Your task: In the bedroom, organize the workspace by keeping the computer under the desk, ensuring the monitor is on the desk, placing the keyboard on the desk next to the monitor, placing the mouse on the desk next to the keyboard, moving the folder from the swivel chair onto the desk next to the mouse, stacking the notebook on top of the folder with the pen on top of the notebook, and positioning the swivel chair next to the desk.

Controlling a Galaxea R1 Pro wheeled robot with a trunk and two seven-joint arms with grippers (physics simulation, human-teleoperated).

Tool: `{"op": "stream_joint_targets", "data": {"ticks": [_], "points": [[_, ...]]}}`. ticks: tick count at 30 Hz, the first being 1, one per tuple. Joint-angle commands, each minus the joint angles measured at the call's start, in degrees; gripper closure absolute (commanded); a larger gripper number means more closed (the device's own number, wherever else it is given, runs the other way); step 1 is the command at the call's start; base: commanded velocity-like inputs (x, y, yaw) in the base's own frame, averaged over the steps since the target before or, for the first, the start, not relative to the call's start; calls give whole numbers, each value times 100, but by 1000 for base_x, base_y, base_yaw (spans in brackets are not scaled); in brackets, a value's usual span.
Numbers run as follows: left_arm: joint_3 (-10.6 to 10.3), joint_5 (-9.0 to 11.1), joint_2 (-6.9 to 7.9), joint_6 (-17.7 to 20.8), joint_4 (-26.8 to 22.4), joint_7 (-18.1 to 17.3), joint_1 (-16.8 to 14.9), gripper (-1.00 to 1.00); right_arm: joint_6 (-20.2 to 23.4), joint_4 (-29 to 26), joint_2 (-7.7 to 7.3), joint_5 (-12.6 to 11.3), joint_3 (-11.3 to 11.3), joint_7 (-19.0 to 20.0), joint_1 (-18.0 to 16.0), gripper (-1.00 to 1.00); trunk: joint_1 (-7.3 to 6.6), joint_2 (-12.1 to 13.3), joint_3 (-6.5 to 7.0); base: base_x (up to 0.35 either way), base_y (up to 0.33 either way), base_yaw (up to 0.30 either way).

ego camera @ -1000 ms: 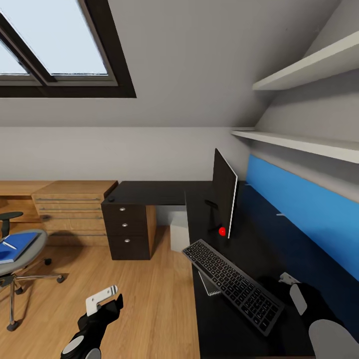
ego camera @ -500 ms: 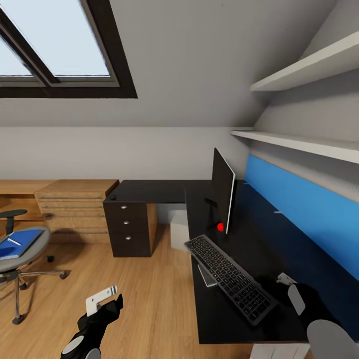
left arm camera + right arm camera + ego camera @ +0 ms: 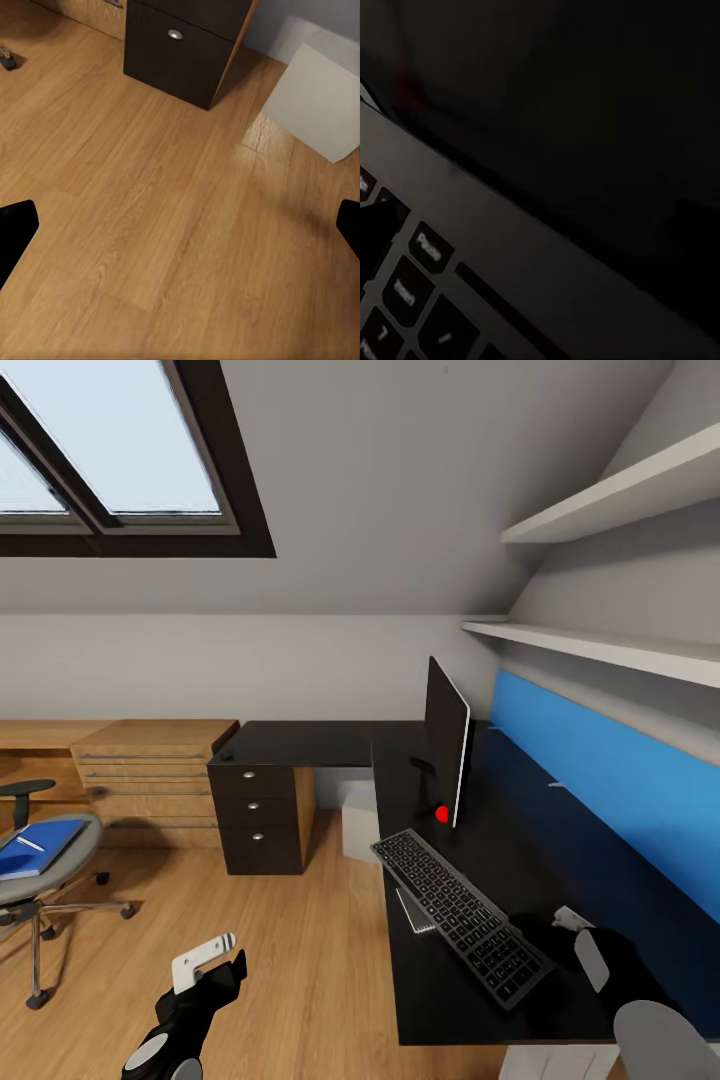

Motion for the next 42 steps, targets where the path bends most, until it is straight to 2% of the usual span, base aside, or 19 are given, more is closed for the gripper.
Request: {"op": "stream_joint_targets", "data": {"ticks": [1, 7, 10, 13, 26, 42], "points": [[-12, 42, 6, 11, -10, 45, -3, -100, 48, 8, 3, -15, -23, -6, 1, -100, 1, -3, -7, -5, 0, 0], [-12, 41, 7, 18, -10, 47, -5, -100, 45, 8, 3, -7, 6, -17, 2, -100, 1, -3, -7, -129, 0, 0], [-12, 41, 7, 14, -8, 44, -4, -100, 34, 8, 3, -6, 241, -27, 2, -100, 1, -3, -7, -106, 0, 0], [-12, 41, 7, 12, -10, 43, -4, -100, 29, 8, 3, -6, 284, -29, 2, -100, 1, -3, -7, -19, 0, 0], [-12, 47, 7, 18, -10, 50, -2, -100, 12, 8, 3, -6, 304, -30, 4, -100, 1, -3, -7, -139, 0, 0], [-12, 50, 0, 20, -10, 50, 0, -100, 2, 8, 3, 0, 321, -30, 1, -100, 1, -3, -7, -14, 0, 0]]}}
